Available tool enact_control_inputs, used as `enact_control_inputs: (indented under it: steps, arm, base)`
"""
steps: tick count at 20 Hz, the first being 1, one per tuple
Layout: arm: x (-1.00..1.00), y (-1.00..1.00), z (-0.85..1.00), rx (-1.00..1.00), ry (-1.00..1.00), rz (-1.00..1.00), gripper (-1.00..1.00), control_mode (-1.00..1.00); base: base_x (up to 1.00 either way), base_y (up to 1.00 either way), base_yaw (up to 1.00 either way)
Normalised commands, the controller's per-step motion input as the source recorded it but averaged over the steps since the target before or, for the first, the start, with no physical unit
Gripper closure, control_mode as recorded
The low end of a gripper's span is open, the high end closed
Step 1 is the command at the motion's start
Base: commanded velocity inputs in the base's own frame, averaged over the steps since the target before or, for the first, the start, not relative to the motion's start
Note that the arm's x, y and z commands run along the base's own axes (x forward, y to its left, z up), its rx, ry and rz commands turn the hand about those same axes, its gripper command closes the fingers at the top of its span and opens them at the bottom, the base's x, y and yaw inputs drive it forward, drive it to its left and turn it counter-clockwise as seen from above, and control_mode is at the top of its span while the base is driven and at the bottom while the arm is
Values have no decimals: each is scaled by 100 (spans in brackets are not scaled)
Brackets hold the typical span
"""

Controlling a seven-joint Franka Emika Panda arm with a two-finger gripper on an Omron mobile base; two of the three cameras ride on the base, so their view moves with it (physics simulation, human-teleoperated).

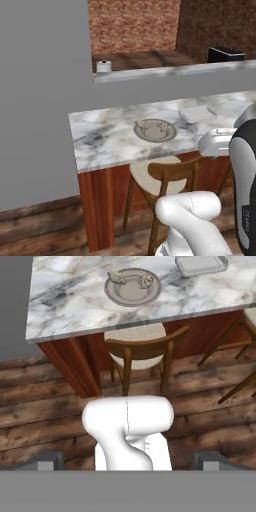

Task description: Place two dumplings into each of the tupperware containers and then place the containers in the fridge.

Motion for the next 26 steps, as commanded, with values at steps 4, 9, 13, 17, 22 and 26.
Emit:
enact_control_inputs:
  steps: [4, 9, 13, 17, 22, 26]
  arm:
    - [0, 0, 0, 0, 0, 0, -100, 100]
    - [0, 0, 0, 0, 0, 0, -100, 100]
    - [0, 0, 0, 0, 0, 0, -100, 100]
    - [0, 0, 0, 0, 0, 0, -100, 100]
    - [0, 0, 0, 0, 0, 0, -100, 100]
    - [0, 0, 0, 0, 0, 0, -100, 100]
  base:
    - [48, 0, 7]
    - [45, 0, 6]
    - [5, -13, 0]
    - [10, -28, 0]
    - [12, -41, 0]
    - [-15, -44, 0]
